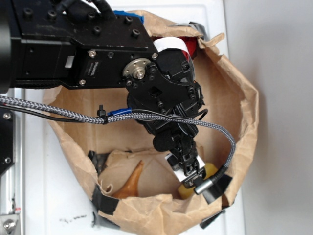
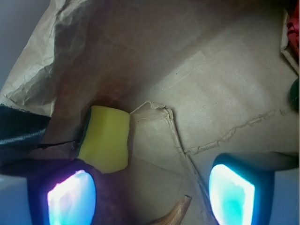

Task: Grab the green sponge.

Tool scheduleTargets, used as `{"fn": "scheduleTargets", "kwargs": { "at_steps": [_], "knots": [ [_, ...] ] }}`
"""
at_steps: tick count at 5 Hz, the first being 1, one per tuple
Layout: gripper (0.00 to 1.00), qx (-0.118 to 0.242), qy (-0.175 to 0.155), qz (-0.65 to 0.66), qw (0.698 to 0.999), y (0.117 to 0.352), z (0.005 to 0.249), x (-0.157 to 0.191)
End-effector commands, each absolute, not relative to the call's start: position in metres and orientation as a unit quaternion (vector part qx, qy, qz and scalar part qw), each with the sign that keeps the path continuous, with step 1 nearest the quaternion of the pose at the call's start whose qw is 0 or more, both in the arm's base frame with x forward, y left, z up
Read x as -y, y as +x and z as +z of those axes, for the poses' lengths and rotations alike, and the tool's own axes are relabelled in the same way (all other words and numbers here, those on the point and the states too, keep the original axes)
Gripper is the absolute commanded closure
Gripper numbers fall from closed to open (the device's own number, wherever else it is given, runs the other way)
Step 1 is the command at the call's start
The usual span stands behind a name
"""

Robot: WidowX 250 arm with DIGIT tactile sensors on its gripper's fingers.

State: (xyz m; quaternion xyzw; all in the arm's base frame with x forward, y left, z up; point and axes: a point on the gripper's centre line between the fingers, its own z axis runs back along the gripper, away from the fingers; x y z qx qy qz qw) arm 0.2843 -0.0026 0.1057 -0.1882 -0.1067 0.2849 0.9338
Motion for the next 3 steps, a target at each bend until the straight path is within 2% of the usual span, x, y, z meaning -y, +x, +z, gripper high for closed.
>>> {"fn": "scheduleTargets", "kwargs": {
  "at_steps": [1,2,3],
  "knots": [
    [0.0,0.137,-0.157,0.297,0.932,0.29,0.103,-0.009],
    [0.0,0.134,-0.13,0.286,0.94,0.274,0.086,-0.012],
    [0.0,0.135,-0.102,0.284,0.944,0.272,0.071,-0.009]
  ]
}}
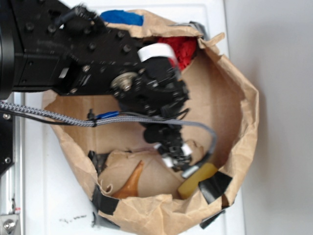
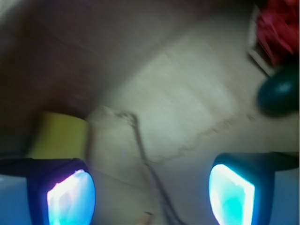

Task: Grab the green sponge.

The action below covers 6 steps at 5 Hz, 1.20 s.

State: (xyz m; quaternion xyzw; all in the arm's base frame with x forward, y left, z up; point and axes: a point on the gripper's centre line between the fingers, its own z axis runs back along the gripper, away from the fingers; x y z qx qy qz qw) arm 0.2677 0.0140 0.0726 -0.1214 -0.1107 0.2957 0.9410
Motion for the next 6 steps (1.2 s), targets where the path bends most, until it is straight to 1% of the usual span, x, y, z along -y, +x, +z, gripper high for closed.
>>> {"fn": "scheduleTargets", "kwargs": {
  "at_steps": [1,2,3,4,5,6],
  "knots": [
    [0.0,0.13,-0.081,0.288,0.945,0.279,0.059,0.007],
    [0.0,0.12,-0.074,0.298,0.944,0.288,0.056,0.019],
    [0.0,0.124,-0.093,0.302,0.941,0.295,0.066,0.024],
    [0.0,0.12,-0.116,0.317,0.934,0.301,0.079,0.015],
    [0.0,0.112,-0.154,0.319,0.928,0.3,0.096,0.009],
    [0.0,0.113,-0.151,0.322,0.928,0.3,0.095,0.011]
  ]
}}
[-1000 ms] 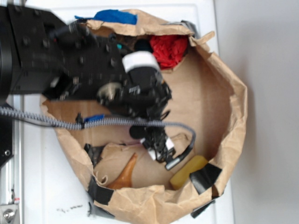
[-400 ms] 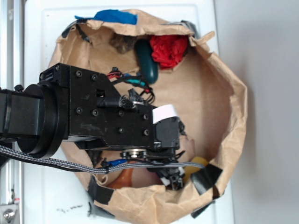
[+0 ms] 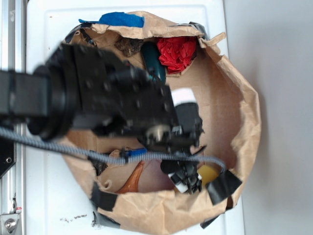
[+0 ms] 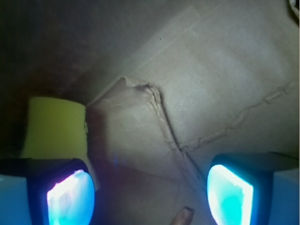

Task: Grab the green sponge.

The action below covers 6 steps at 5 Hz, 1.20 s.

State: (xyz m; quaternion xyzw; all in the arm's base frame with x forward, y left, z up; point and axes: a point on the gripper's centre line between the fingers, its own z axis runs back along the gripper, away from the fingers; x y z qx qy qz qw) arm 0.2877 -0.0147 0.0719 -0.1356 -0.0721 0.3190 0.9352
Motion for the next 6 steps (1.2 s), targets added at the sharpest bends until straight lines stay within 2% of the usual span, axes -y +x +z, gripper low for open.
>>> {"fn": "scheduleTargets", "kwargs": {
  "at_steps": [1,2,3,4,6],
  "knots": [
    [0.0,0.112,-0.168,0.325,0.924,0.301,0.1,0.007],
    [0.0,0.103,-0.162,0.324,0.927,0.303,0.089,0.011],
    [0.0,0.113,-0.169,0.322,0.925,0.307,0.08,0.019],
    [0.0,0.131,-0.196,0.325,0.916,0.312,0.079,0.022],
    [0.0,0.119,-0.227,0.321,0.912,0.312,0.089,0.027]
  ]
}}
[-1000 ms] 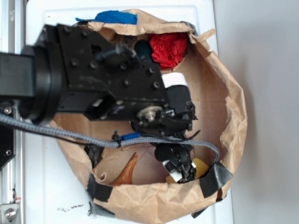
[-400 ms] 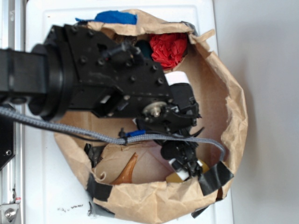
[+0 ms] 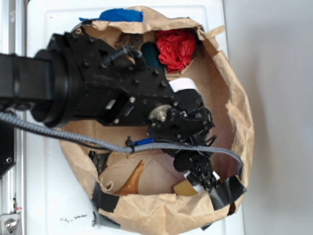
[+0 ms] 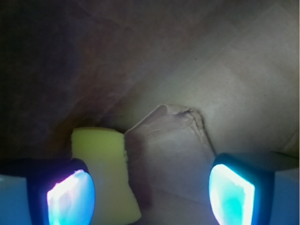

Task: Grab the green sponge.

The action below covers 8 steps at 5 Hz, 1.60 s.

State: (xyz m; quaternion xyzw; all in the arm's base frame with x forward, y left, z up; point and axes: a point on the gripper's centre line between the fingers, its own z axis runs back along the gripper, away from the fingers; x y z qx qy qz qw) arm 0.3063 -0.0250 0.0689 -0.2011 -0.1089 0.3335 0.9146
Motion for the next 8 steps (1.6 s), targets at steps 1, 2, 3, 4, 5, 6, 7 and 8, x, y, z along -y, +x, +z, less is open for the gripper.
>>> {"fn": "scheduleTargets", "kwargs": {
  "at_steps": [1,2,3,4,5,6,7,8],
  "knots": [
    [0.0,0.112,-0.227,0.322,0.912,0.313,0.088,0.034],
    [0.0,0.112,-0.236,0.322,0.91,0.314,0.083,0.04],
    [0.0,0.116,-0.252,0.324,0.904,0.318,0.078,0.046],
    [0.0,0.115,-0.247,0.325,0.906,0.324,0.072,0.053],
    [0.0,0.101,-0.243,0.327,0.908,0.327,0.065,0.06],
    [0.0,0.082,-0.25,0.328,0.907,0.328,0.055,0.066],
    [0.0,0.086,-0.236,0.333,0.909,0.329,0.05,0.059],
    [0.0,0.092,-0.219,0.339,0.91,0.334,0.044,0.053]
  ]
}}
